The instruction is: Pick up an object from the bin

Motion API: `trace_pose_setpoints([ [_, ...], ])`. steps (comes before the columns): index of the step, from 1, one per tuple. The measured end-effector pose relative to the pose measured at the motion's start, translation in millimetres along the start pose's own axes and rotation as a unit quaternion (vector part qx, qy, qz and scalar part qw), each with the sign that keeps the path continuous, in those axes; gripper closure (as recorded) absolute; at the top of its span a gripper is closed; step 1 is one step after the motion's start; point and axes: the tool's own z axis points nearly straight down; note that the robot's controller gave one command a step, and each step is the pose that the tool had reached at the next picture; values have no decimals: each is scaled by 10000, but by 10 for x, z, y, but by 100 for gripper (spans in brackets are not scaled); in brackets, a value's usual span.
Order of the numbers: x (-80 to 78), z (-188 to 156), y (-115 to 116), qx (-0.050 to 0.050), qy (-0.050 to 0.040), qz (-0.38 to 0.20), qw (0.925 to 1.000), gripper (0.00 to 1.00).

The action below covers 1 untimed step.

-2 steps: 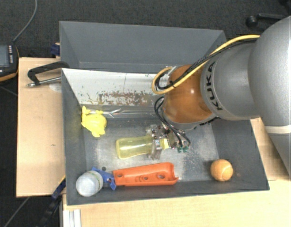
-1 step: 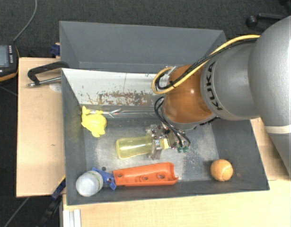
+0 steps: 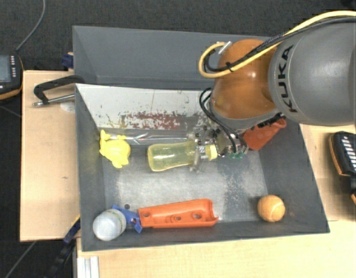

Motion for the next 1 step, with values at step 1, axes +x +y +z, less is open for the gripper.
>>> trace_pose_setpoints([
  [1, 0, 0, 0, 1, 0, 0, 10000, 100],
])
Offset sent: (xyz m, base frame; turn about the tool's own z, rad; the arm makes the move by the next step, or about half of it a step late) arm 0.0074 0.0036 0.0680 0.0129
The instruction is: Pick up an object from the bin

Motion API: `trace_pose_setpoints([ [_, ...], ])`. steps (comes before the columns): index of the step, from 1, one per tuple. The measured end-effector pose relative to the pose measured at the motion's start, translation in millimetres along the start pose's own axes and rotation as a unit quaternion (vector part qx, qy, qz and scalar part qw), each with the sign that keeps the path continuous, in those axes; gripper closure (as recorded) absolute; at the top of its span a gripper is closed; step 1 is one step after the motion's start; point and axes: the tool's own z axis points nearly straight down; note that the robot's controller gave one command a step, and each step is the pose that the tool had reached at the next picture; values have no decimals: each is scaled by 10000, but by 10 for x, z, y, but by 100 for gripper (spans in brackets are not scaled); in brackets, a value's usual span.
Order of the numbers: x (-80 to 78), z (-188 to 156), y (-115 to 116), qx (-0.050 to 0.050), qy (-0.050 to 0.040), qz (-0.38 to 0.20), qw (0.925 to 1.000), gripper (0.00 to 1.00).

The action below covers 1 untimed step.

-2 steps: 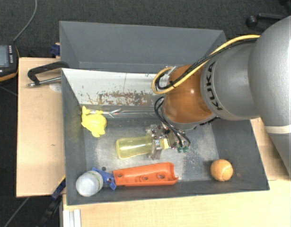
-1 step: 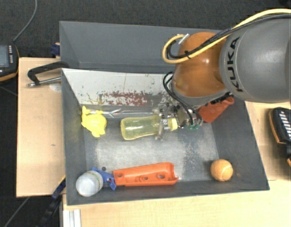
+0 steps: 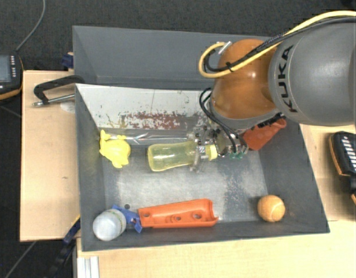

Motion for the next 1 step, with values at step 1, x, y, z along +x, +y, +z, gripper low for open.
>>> trace_pose_setpoints([
  [1, -72, -544, 29, -4, -6, 49, 10000, 100],
])
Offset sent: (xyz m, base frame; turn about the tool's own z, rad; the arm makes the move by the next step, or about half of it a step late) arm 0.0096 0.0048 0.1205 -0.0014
